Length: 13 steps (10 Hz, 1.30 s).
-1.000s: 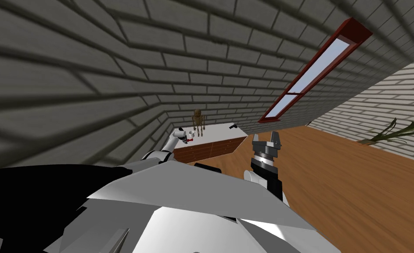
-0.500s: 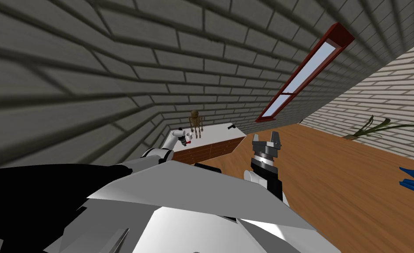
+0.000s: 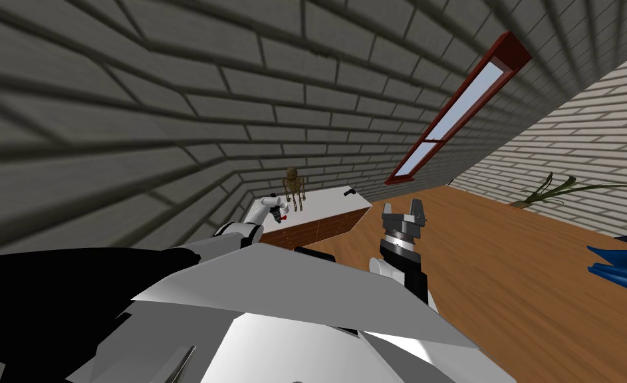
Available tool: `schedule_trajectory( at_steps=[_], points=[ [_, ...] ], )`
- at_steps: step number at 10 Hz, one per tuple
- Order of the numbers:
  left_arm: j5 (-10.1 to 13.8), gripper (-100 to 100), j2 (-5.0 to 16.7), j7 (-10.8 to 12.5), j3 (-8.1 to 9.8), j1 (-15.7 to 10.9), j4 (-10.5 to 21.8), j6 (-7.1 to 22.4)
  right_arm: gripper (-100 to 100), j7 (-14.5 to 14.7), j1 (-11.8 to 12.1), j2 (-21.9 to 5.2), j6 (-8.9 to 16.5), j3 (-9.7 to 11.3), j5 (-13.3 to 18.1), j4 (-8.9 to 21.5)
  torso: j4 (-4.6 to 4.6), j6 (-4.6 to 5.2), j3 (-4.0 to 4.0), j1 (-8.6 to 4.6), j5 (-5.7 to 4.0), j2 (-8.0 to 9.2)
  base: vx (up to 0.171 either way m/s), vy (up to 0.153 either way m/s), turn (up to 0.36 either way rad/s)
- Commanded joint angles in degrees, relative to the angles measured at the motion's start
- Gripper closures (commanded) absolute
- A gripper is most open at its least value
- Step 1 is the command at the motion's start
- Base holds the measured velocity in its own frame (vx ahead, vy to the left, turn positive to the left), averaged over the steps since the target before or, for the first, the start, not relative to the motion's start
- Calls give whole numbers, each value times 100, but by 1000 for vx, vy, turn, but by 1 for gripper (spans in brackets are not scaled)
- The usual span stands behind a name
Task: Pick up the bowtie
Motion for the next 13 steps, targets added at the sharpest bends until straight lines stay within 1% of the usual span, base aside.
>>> schedule_trajectory(
  at_steps=[1,3,4,5,9,10,11,12,13],
  points=[
    [-15,-100,-46,-33,-1,58,110,-182,0,0,0,0,0,0,0,0,0,0,0,0,0,0,26,5,21],
    [-31,-100,-92,-67,-1,116,220,-363,0,0,0,0,0,0,0,0,-1,-1,-2,2,1,-4,18,-3,23],
    [-30,-100,-85,-47,-5,96,189,-299,0,0,0,0,0,0,0,0,0,-1,1,-2,0,2,0,0,0],
    [-31,100,-88,-51,-5,100,198,-324,0,0,0,0,0,0,0,0,1,0,3,-1,-1,4,0,0,0],
    [-32,100,-87,-53,-6,98,196,-323,0,0,0,0,0,0,0,0,1,-1,3,2,1,6,0,0,0],
    [-31,0,-87,-52,-5,98,196,-323,0,0,0,0,0,0,0,0,1,-1,3,2,1,6,0,0,0],
    [-12,100,-35,-25,-1,44,83,-136,0,0,0,0,0,0,0,0,1,-1,3,1,1,6,-8,5,-32],
    [-8,100,-23,-17,0,29,55,-91,0,0,0,0,0,0,0,0,4,2,5,2,-1,6,-9,8,-33],
    [-8,100,-25,-31,2,19,113,-154,0,0,0,0,0,0,0,0,3,1,6,2,-1,9,0,0,0]
  ],
)
